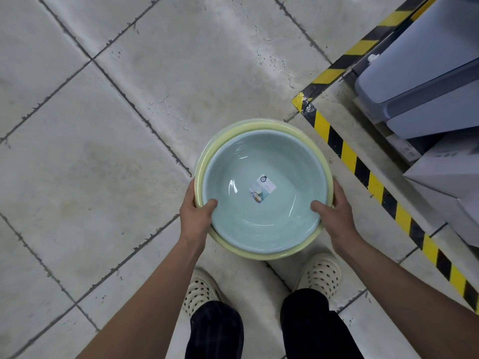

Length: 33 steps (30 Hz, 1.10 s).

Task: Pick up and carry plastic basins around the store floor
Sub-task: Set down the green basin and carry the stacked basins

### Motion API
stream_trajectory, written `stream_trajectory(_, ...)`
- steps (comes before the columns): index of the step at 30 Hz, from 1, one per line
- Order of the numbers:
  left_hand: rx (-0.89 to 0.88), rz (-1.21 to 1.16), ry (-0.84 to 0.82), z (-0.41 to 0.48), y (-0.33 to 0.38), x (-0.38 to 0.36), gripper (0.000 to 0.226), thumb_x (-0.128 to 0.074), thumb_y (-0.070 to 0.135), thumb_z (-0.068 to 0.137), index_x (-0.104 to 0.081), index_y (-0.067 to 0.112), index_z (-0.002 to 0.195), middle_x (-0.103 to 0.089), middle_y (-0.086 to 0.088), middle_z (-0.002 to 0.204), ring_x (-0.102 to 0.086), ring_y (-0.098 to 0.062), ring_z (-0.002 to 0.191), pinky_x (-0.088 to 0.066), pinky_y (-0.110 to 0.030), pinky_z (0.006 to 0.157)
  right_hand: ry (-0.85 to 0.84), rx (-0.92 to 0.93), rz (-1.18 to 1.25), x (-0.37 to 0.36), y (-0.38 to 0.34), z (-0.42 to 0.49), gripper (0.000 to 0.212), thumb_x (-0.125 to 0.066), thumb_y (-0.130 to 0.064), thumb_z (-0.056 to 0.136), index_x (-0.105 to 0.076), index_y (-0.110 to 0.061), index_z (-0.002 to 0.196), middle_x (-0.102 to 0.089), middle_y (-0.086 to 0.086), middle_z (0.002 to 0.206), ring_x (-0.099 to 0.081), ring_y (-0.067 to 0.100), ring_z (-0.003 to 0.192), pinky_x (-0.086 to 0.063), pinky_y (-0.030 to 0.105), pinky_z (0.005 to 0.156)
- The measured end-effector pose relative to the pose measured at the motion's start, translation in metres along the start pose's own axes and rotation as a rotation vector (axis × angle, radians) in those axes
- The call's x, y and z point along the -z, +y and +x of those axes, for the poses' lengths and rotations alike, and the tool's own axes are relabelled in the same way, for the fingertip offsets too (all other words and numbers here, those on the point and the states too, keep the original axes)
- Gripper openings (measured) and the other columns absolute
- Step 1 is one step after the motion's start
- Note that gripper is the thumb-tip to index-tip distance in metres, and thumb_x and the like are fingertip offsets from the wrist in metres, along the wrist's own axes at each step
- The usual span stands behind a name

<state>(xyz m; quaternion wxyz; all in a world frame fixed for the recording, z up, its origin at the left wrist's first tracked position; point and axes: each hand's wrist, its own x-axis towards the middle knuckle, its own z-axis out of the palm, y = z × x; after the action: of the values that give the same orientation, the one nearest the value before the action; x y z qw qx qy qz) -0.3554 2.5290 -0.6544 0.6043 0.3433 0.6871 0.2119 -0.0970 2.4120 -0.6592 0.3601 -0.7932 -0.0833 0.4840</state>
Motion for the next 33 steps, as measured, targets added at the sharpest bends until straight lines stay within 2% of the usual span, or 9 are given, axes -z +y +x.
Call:
stream_trajectory(3,-0.037,0.05,-0.04,0.006,-0.007,0.003,0.061,-0.065,0.007,0.087,-0.053,0.041,0.136,-0.069,0.015,0.115,-0.066,-0.01,0.106,-0.057,-0.038,0.091,-0.023,0.044,-0.028,0.003,0.006,0.006,0.075,-0.065,-0.011,0.078,-0.041,-0.046,0.14,-0.059,-0.018,0.116,-0.057,0.004,0.105,-0.054,0.037,0.085)
stream_trajectory(5,-0.061,0.099,-0.065,0.009,-0.011,0.007,0.061,-0.069,0.015,0.087,-0.05,0.043,0.137,-0.065,0.014,0.122,-0.064,-0.009,0.112,-0.056,-0.039,0.093,-0.051,0.056,-0.009,0.005,0.011,0.009,0.072,-0.067,-0.01,0.083,-0.04,-0.046,0.14,-0.057,-0.016,0.121,-0.056,0.004,0.109,-0.053,0.035,0.089)
stream_trajectory(7,-0.063,0.111,-0.082,0.016,-0.012,0.01,0.06,-0.074,0.025,0.085,-0.049,0.041,0.137,-0.062,0.012,0.128,-0.062,-0.01,0.115,-0.054,-0.039,0.096,-0.085,0.06,-0.006,0.006,0.01,0.012,0.073,-0.075,-0.027,0.079,-0.04,-0.051,0.139,-0.051,-0.01,0.136,-0.054,0.01,0.121,-0.051,0.04,0.096)
stream_trajectory(9,-0.017,0.08,-0.139,0.027,-0.011,0.011,0.064,-0.078,0.038,0.082,-0.048,0.037,0.139,-0.063,0.008,0.129,-0.064,-0.013,0.115,-0.054,-0.044,0.098,-0.123,0.043,-0.016,0.01,0.01,0.021,0.086,-0.082,-0.048,0.069,-0.035,-0.054,0.141,-0.044,-0.008,0.146,-0.05,0.015,0.129,-0.049,0.047,0.101)
stream_trajectory(10,0.002,0.067,-0.18,0.033,-0.011,0.012,0.067,-0.078,0.041,0.081,-0.048,0.035,0.14,-0.064,0.006,0.129,-0.065,-0.016,0.115,-0.053,-0.046,0.098,-0.149,0.032,-0.008,0.011,0.011,0.027,0.091,-0.084,-0.052,0.065,-0.034,-0.055,0.141,-0.044,-0.008,0.147,-0.051,0.016,0.129,-0.049,0.049,0.101)
stream_trajectory(15,-0.006,0.075,-0.234,0.051,-0.018,0.014,0.072,-0.078,0.036,0.081,-0.042,0.031,0.143,-0.064,0.005,0.13,-0.066,-0.015,0.112,-0.054,-0.045,0.098,-0.23,0.091,0.013,0.01,0.009,0.043,0.074,-0.076,-0.03,0.075,-0.043,-0.047,0.138,-0.06,-0.006,0.131,-0.062,0.017,0.116,-0.055,0.048,0.093)
stream_trajectory(21,0.031,0.112,-0.296,0.062,-0.023,0.024,0.106,-0.083,0.061,0.064,-0.026,0.039,0.151,-0.048,0.008,0.148,-0.057,-0.012,0.125,-0.048,-0.044,0.105,-0.261,0.085,0.049,0.009,0.012,0.045,0.076,-0.075,-0.049,0.076,-0.039,-0.045,0.142,-0.058,-0.006,0.136,-0.06,0.018,0.12,-0.054,0.048,0.095)
stream_trajectory(26,0.05,0.075,-0.317,0.07,-0.032,0.029,0.102,-0.081,0.062,0.067,-0.025,0.044,0.15,-0.037,0.008,0.156,-0.054,-0.014,0.13,-0.045,-0.047,0.107,-0.276,0.028,0.087,0.012,0.02,0.051,0.092,-0.077,-0.061,0.07,-0.029,-0.045,0.148,-0.053,-0.005,0.142,-0.057,0.02,0.125,-0.048,0.053,0.101)
stream_trajectory(33,0.056,0.095,-0.355,0.078,-0.032,0.03,0.104,-0.084,0.059,0.065,-0.025,0.045,0.15,-0.043,0.007,0.152,-0.056,-0.016,0.129,-0.047,-0.049,0.105,-0.304,0.012,0.07,0.016,0.021,0.058,0.096,-0.079,-0.058,0.069,-0.026,-0.046,0.149,-0.051,-0.005,0.144,-0.057,0.021,0.126,-0.048,0.053,0.101)
